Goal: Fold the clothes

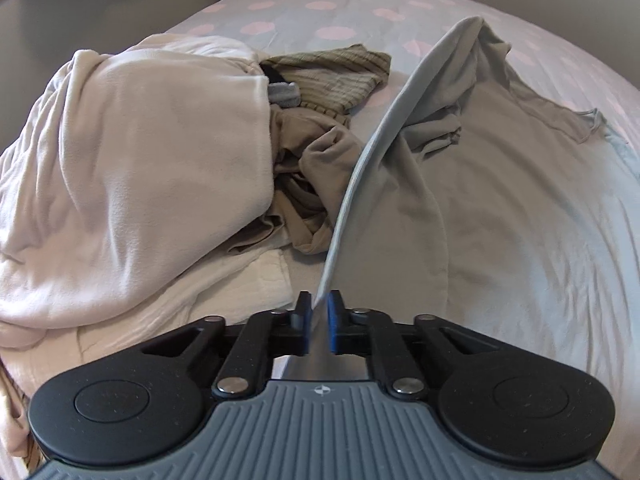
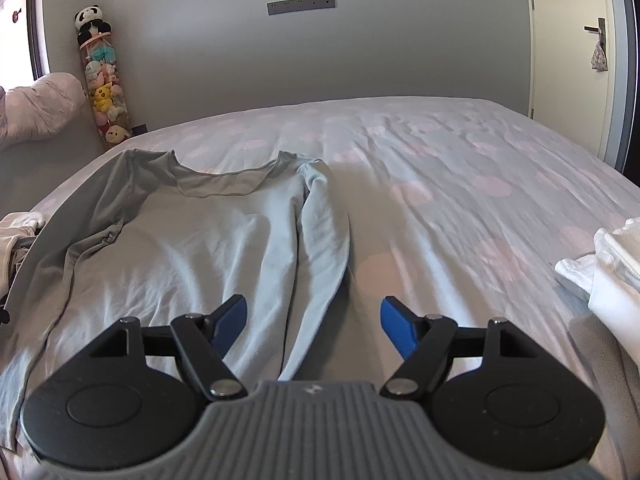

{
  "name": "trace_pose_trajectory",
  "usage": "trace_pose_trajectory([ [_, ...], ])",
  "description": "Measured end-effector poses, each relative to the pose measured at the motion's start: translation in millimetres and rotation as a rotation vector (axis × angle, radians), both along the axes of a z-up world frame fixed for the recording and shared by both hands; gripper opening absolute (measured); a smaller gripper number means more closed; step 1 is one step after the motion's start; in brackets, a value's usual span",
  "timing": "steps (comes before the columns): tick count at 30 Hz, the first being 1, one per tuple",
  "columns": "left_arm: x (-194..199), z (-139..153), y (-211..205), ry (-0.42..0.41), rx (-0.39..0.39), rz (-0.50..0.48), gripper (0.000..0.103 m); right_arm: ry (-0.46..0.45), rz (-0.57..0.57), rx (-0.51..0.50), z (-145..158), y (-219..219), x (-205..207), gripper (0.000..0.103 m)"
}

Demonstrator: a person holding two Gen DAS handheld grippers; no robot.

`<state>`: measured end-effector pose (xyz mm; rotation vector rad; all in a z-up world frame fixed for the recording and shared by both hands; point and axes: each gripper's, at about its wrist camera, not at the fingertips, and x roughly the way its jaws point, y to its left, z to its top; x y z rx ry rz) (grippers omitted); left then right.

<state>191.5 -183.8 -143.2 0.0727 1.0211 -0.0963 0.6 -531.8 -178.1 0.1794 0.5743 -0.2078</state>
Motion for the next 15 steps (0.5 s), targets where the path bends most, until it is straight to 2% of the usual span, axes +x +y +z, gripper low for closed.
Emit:
trace_pose_trajectory([
  [7,-2.8,6.6,6.9,-0.047,-0.037,0.017,0.0,0.038,0.004,-0.02,-5.0,2.7,5.9,0.076],
  [15,-4.3,28.9,10.0,-0.128,-0.08,0.036,0.0,0.055,-0.006,-0.015,-7.8,-0.2,7.6,0.076],
])
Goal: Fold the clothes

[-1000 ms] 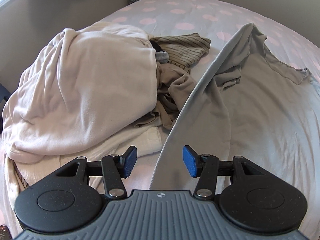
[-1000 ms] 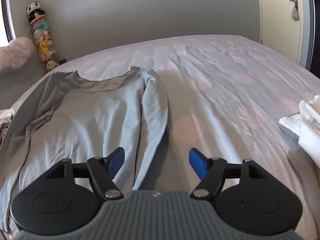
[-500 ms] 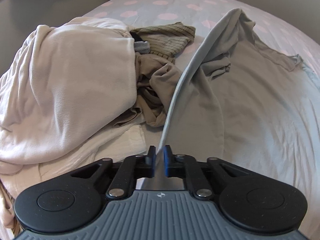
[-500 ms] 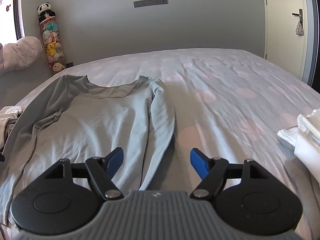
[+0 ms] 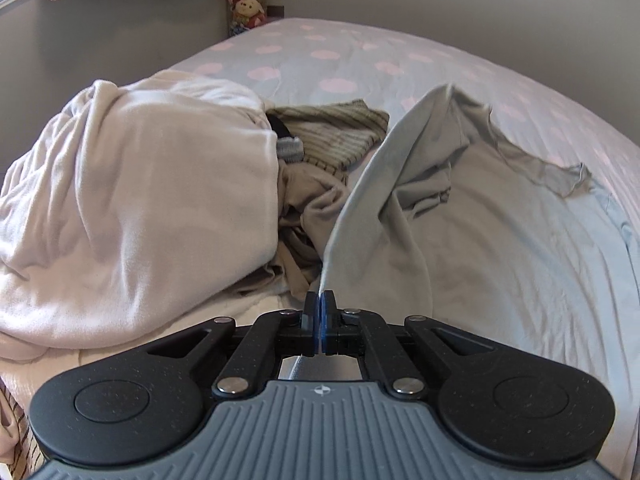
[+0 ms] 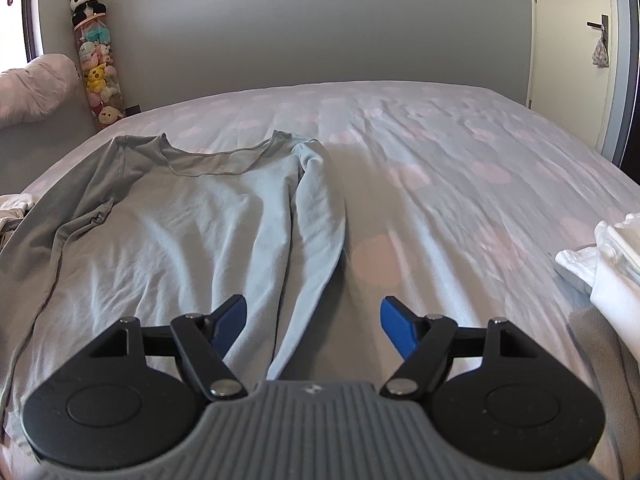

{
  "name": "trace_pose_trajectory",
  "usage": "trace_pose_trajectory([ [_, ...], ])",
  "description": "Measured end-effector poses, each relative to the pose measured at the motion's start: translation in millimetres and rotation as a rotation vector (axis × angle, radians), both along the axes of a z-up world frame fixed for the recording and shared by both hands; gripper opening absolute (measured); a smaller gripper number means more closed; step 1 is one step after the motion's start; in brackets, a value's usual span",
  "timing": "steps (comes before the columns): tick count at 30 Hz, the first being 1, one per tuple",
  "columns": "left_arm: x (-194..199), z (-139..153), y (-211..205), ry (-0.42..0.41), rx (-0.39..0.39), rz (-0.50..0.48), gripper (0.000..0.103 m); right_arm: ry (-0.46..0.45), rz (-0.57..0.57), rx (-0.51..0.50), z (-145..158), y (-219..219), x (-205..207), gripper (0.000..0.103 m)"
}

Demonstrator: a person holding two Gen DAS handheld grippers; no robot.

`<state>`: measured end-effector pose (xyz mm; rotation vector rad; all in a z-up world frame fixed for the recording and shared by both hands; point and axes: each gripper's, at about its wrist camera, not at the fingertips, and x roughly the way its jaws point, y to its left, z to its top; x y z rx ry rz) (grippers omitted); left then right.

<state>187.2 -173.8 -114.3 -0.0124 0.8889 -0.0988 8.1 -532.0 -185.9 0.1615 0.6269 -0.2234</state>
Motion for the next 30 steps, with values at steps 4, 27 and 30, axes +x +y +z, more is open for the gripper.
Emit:
trace_pose_trajectory([
  [4,4.5,18.4,-0.1,-0.041,-0.02,0.002,0.0,0.002,-0.005,0.008,-0.3,-1.4,0.2,0.076],
  [27,80.0,49.6,25.9,-0.083,0.179,0.055,0.0,0.038,-0.037,0.032,-10.1,-6.5,8.1,0.076],
  [30,70.0,53.9,28.0,-0.086,0.121,0.053,0.018,0.033,-0.051,0.038,-10.2,-9.2,8.2,0.076],
])
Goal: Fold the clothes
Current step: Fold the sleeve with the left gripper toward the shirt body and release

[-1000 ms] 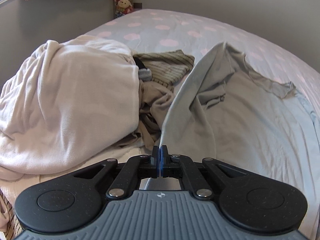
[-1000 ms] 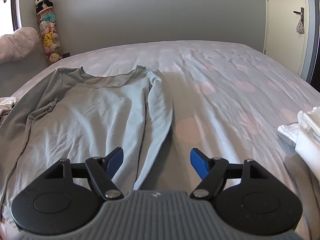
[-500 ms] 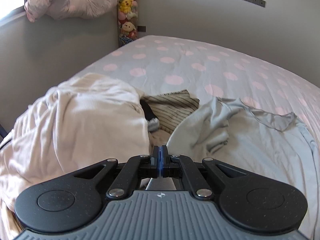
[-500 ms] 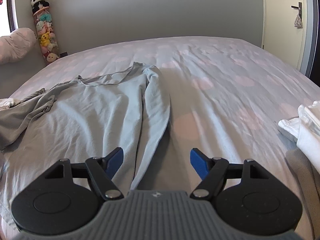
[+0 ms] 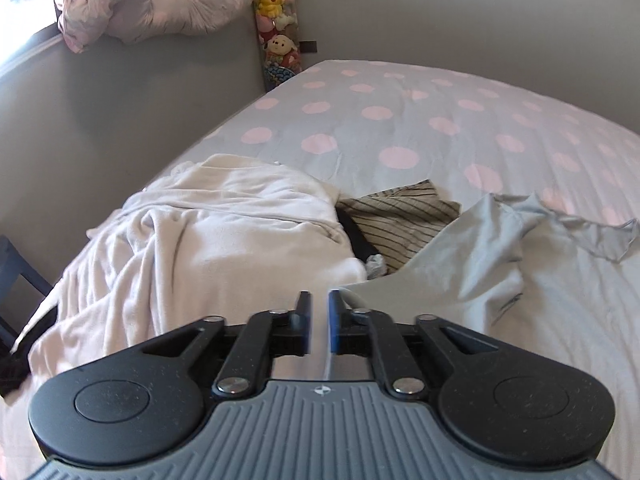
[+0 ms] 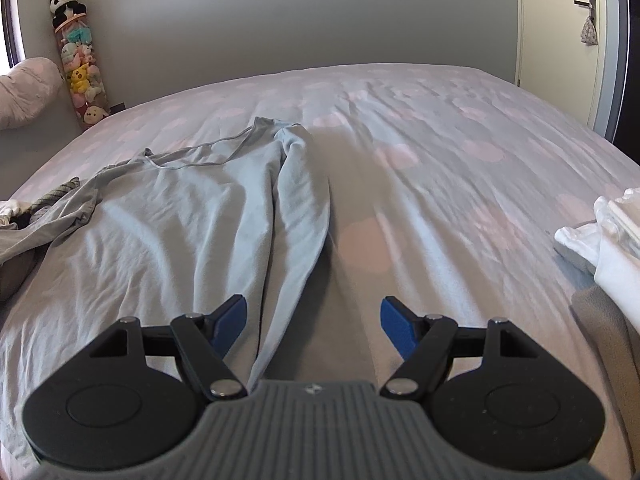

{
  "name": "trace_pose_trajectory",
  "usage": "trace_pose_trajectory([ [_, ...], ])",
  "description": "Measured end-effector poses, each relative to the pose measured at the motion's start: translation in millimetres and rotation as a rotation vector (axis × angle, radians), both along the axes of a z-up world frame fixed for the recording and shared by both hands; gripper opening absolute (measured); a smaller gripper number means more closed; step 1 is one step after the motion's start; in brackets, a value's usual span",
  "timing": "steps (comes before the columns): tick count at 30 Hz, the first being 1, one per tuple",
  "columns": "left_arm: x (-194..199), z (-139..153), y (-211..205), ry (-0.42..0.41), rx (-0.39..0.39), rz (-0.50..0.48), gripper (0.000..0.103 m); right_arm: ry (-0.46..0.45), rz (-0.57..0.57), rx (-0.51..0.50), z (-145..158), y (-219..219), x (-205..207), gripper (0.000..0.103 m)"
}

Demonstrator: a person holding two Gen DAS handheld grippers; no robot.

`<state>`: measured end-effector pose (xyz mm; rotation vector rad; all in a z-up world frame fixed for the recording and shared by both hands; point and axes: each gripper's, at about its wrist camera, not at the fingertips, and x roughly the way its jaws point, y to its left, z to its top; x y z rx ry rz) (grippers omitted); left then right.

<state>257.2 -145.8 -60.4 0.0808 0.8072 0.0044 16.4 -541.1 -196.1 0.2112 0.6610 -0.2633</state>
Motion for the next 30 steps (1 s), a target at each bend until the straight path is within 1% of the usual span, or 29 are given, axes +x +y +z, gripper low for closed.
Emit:
trace_pose_trajectory([
  [1,-4.6,1.6,-3.9,-0.003,-0.013,-0.011,0.025,-0.003,-0.006,0.003,0.2,-0.9,-0.2,0.076],
  [2,-9.1,3.1,-7.8,-0.006,-0.027,-0.022,0.027,-0.006,-0.013,0.005,0.3,-1.8,-0.4,0.076],
  [4,-18.2,6.2,-15.7,-0.012,-0.053,-0.044,0.028,-0.009,-0.024,0.011,0.8,-4.0,-0.8,0.076],
  [6,-26.8,5.2,-28.5,-0.001,-0.082,-0.073,0.029,-0.007,-0.035,0.017,1.7,-6.2,-1.3,0.076],
  [8,-34.9,1.1,-44.5,0.013,-0.087,-0.107,0.03,-0.002,-0.046,0.02,3.1,-7.8,-2.0,0.076],
  [10,-43.7,-4.7,-59.0,0.024,-0.093,-0.144,0.031,0.001,-0.031,0.044,5.1,-8.4,-2.7,0.075],
  [13,-55.3,-16.7,-78.9,0.04,-0.084,-0.19,0.032,0.033,-0.019,0.12,7.0,-8.1,-4.5,0.073],
  [14,-58.9,-21.9,-85.2,0.033,-0.07,-0.206,0.032,0.049,-0.011,0.154,6.4,-7.4,-5.6,0.069],
  [16,-66.1,-32.8,-96.1,0.009,-0.042,-0.233,0.032,0.1,0.004,0.196,2.5,-3.9,-6.2,0.066],
  [17,-69.6,-38.4,-100.6,-0.009,-0.029,-0.244,0.032,0.129,0.01,0.197,-0.2,-1.8,-4.9,0.06],
  [18,-71.9,-44.3,-103.8,-0.015,-0.024,-0.253,0.032,0.158,0.016,0.196,-3.0,0.4,-3.4,0.057],
  [20,-74.5,-56.4,-106.6,-0.004,-0.022,-0.268,0.032,0.209,0.021,0.189,-8.9,3.6,-0.1,0.04],
  [21,-75.0,-62.0,-107.8,0.009,-0.012,-0.278,0.032,0.218,0.021,0.199,-10.9,3.2,0.8,0.034],
  [22,-75.0,-66.5,-107.6,0.011,0.003,-0.284,0.032,0.225,0.021,0.209,-12.7,2.6,1.6,0.02],
  [23,-74.9,-71.0,-107.4,0.014,0.017,-0.29,0.032,0.216,0.015,0.218,-10.8,0.7,0.8,0.011],
  [24,-74.9,-75.5,-107.1,0.016,0.031,-0.296,0.032,0.205,0.007,0.226,-8.6,-1.4,-0.2,0.009],
  [26,-70.0,-81.2,-102.5,0.037,0.017,-0.276,0.032,0.18,-0.014,0.243,-1.8,-7.3,-1.9,0.004],
  [28,-65.0,-87.0,-98.9,0.062,-0.003,-0.259,0.032,0.157,-0.036,0.248,9.3,-18.4,-2.2,0.004],
  [30,-63.1,-91.1,-100.4,0.073,-0.005,-0.262,0.032,0.141,-0.064,0.248,20.7,-34.3,-0.3,0.003],
])
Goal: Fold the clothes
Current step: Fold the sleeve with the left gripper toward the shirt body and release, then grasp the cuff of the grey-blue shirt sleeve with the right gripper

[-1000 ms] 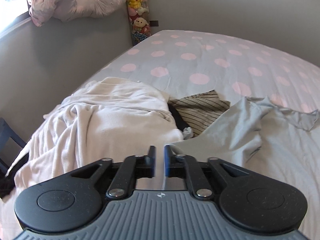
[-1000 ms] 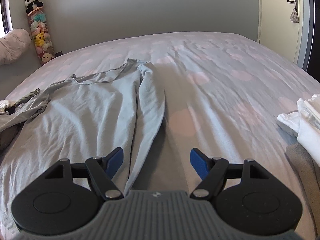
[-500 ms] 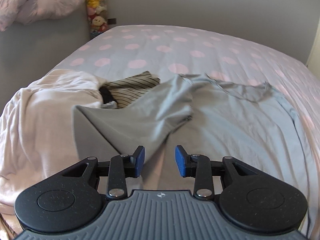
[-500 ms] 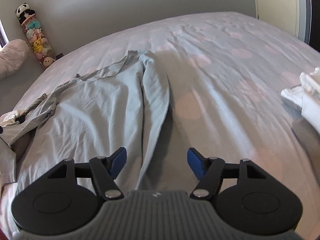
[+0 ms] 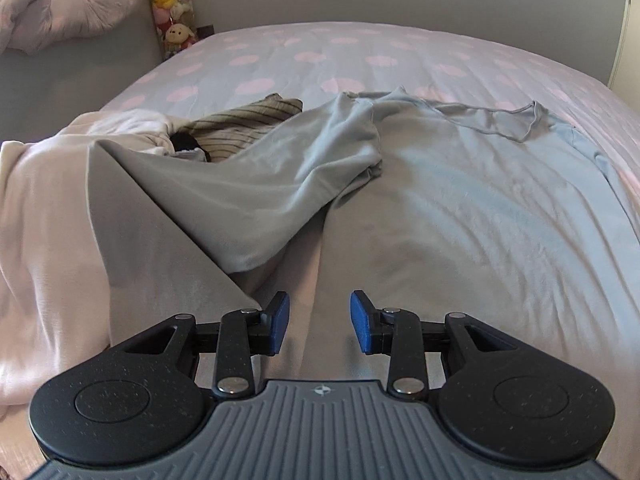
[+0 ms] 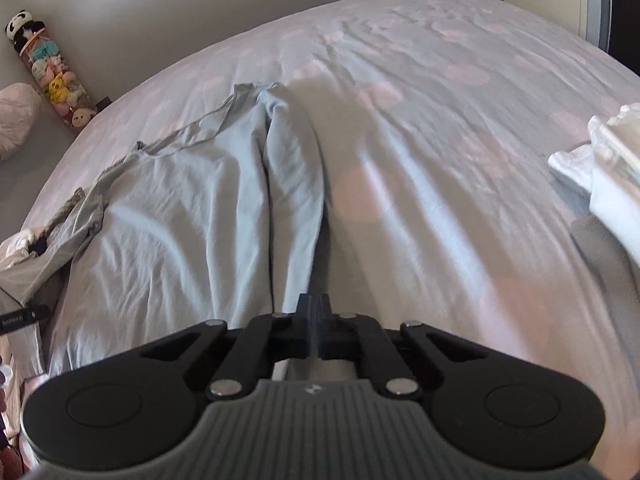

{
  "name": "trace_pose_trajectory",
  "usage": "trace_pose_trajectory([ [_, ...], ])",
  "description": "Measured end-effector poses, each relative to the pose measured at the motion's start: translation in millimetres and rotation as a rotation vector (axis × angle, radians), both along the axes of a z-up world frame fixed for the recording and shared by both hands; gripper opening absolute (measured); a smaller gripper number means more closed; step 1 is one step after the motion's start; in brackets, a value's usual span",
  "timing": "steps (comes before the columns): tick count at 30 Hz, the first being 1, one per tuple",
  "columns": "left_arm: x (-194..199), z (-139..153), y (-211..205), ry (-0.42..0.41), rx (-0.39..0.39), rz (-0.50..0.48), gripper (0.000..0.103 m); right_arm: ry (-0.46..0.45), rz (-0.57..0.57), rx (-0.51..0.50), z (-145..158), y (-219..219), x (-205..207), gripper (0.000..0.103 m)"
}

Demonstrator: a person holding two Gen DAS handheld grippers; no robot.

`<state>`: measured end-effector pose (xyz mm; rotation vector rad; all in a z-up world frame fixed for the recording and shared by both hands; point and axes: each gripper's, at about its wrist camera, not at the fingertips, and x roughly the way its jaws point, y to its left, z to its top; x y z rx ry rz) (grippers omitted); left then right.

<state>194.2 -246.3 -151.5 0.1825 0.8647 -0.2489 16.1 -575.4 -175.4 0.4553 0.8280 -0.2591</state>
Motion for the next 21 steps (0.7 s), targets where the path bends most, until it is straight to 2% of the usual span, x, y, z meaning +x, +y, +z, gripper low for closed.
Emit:
trace_pose_trajectory([
  [3,0.4,-5.7,-6.8,0.003,0.009,-0.036,0.032,-0.005,-0.046,0.015,13.9,-22.4,2.5,0.003],
  [6,0.3,-8.9,-15.9,-0.01,0.039,-0.072,0.032,0.004,-0.026,0.052,15.2,-25.0,2.0,0.017],
  [8,-0.2,-10.6,-23.7,-0.034,0.075,-0.099,0.032,0.023,0.004,0.08,10.0,-19.1,1.6,0.032],
  [10,-0.6,-11.7,-28.1,-0.039,0.081,-0.124,0.032,0.029,0.041,0.08,3.4,-7.7,0.8,0.032],
  [12,-0.1,-13.6,-32.1,-0.035,0.077,-0.151,0.032,0.038,0.071,0.028,0.2,5.0,2.0,0.04],
  [14,0.5,-15.5,-32.4,-0.026,0.076,-0.164,0.032,0.034,0.098,-0.017,-1.4,14.8,3.8,0.061],
  [16,2.6,-16.2,-31.2,-0.014,0.065,-0.16,0.032,0.019,0.11,-0.046,-2.3,20.6,4.7,0.077],
  [20,8.5,-14.3,-22.5,0.01,0.017,-0.125,0.032,0.089,0.171,-0.104,-6.9,30.4,15.5,0.08],
  [21,9.0,-13.7,-21.1,0.013,0.008,-0.121,0.032,0.099,0.185,-0.092,-9.1,31.5,17.4,0.08],
])
